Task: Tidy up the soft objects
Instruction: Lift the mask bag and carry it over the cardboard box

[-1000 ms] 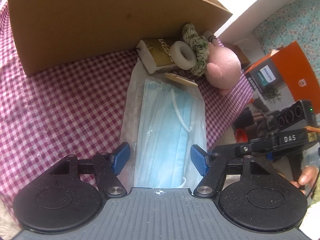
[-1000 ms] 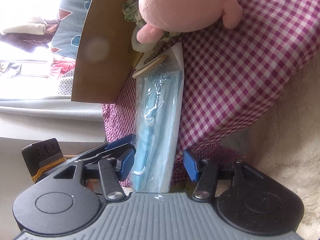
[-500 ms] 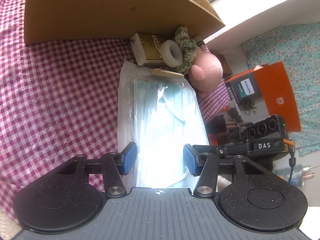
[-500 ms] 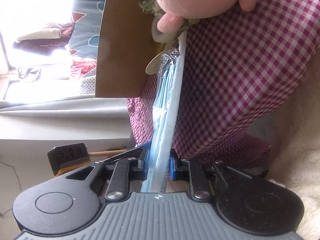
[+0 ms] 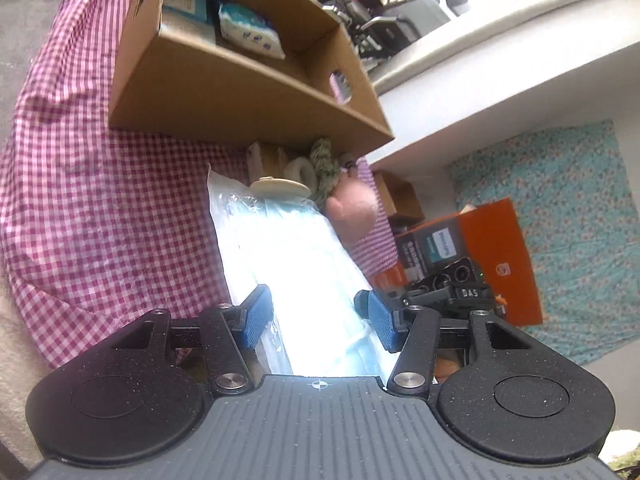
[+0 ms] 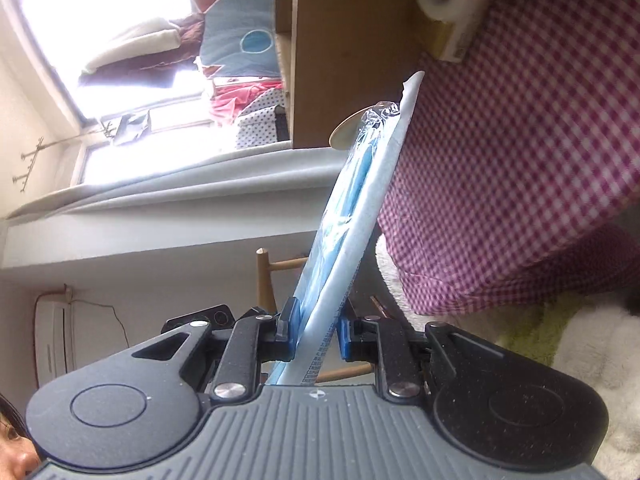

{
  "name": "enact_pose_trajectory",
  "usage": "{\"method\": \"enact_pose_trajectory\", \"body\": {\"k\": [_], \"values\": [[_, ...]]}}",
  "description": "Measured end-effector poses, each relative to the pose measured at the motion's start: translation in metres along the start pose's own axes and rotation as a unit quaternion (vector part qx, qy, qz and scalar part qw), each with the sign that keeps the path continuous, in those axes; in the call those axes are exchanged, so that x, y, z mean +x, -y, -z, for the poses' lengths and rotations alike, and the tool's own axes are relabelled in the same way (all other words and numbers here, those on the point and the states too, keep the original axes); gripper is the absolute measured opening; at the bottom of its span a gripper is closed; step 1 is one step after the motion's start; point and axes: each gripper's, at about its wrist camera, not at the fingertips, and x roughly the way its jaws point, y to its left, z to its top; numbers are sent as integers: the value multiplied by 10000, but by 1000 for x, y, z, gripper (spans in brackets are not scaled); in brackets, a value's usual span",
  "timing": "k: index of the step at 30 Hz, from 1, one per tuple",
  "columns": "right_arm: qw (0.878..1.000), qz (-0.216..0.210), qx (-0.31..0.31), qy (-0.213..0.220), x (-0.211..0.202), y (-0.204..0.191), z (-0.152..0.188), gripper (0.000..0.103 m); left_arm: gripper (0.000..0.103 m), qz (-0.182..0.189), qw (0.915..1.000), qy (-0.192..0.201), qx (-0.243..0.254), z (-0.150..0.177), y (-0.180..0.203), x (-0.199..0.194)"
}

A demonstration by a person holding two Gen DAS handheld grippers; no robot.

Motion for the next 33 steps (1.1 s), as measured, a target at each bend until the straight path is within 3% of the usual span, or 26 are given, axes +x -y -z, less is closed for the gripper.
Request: {"method": "enact_pose_trajectory", "body": {"k": [2, 4, 7, 10, 15, 19, 24, 29, 33], "values": [[10000, -12, 40, -57, 3, -1, -5, 21, 54, 113, 9995, 303, 28, -2, 4, -14], [9994, 161, 279, -140, 7, 11, -10, 21, 54, 219, 9991, 357, -89, -2, 1, -15], [9966, 305, 727, -231, 9, 36, -6, 21, 54, 58, 9993, 122, -336, 3, -13, 2], [9964, 302, 771, -174, 3, 42, 0, 21, 54, 8, 9976, -123, -683, 11, -30, 19], [9981, 279, 526, -182, 3, 28, -2, 21, 54, 113, 9977, -8, -673, 16, -27, 14], [9993, 293, 64, -228, 3, 1, 4, 21, 54, 60, 9990, 167, -421, 12, -7, -3], [9949, 334, -935, -149, -4, -55, -5, 21, 54, 21, 9986, 528, 62, 5, 27, -21], [9795, 538, -1941, 80, -21, -112, -38, 21, 54, 105, 9941, 922, 565, -25, 61, -22], [9668, 747, -2428, 294, -38, -145, -78, 21, 54, 188, 9919, 1034, 707, -66, 80, 0]]}}
